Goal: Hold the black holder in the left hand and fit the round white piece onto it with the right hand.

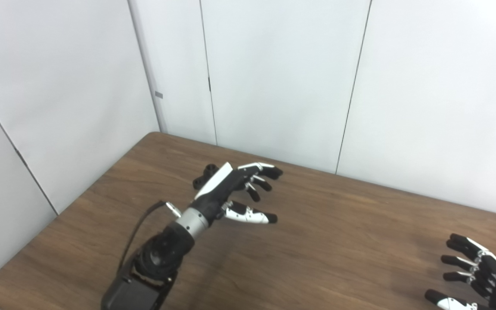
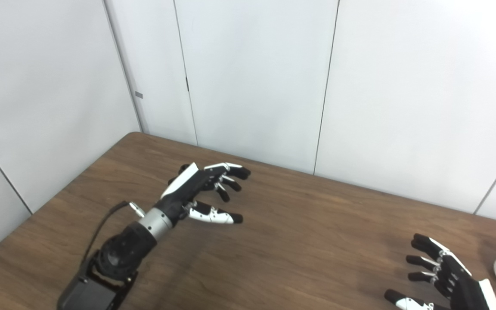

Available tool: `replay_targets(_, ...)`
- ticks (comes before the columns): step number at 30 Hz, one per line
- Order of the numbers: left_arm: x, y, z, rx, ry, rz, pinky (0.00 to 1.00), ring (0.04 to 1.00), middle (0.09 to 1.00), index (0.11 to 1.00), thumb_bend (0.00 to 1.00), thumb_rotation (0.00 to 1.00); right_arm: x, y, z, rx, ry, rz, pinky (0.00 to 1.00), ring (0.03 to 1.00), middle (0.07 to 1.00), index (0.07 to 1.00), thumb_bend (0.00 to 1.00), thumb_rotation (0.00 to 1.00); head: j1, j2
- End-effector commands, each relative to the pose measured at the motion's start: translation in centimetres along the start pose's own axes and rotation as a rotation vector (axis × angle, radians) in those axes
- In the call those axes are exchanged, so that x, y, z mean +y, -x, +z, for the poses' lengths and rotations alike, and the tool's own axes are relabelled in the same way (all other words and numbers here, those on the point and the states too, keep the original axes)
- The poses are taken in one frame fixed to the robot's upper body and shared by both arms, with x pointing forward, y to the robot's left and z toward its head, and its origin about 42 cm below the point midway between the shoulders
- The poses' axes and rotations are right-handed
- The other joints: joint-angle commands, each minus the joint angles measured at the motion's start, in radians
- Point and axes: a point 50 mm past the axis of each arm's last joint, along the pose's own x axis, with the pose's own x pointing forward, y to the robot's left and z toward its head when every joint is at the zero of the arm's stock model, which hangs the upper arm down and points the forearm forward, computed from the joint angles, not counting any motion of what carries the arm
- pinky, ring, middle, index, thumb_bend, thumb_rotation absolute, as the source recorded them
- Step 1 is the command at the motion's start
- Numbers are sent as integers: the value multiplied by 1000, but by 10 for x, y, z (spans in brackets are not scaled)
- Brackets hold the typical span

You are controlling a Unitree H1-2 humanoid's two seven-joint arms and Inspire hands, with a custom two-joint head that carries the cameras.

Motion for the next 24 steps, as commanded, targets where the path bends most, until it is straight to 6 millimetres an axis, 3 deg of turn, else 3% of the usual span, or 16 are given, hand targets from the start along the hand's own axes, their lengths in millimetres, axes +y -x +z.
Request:
replay_targets(1, 34, -13, 28, -83, -93, 91, 534, 707, 780, 765, 725, 0, -3, -9, 17, -92, 0, 2, 588, 731, 826, 795, 739, 0, 1, 1)
replay_targets(5, 58, -18, 31, -86, -174, 182, 579, 737, 785, 767, 728, 0, -2, -9, 16, -91, -1, 2, 594, 734, 822, 796, 724, 0, 2, -2)
replay_targets(9, 76, -22, 35, -55, -318, 288, 705, 766, 771, 759, 745, 7, -3, -10, 16, -92, -7, 1, 593, 734, 828, 794, 730, 0, 1, -5)
replay_targets(11, 81, -23, 35, -25, -367, 332, 755, 813, 796, 770, 750, 44, -3, -10, 15, -91, -4, 0, 582, 726, 820, 791, 733, 0, 3, -4)
replay_targets(16, 91, -25, 31, 60, -504, 408, 773, 907, 892, 817, 775, 138, -4, -10, 15, -91, -3, 2, 566, 717, 810, 784, 741, 0, 5, -6)
replay_targets(24, 106, -25, 14, 179, -567, 395, 875, 981, 951, 869, 845, 214, -4, -11, 14, -94, 5, 3, 581, 722, 808, 785, 734, 0, 5, -6)
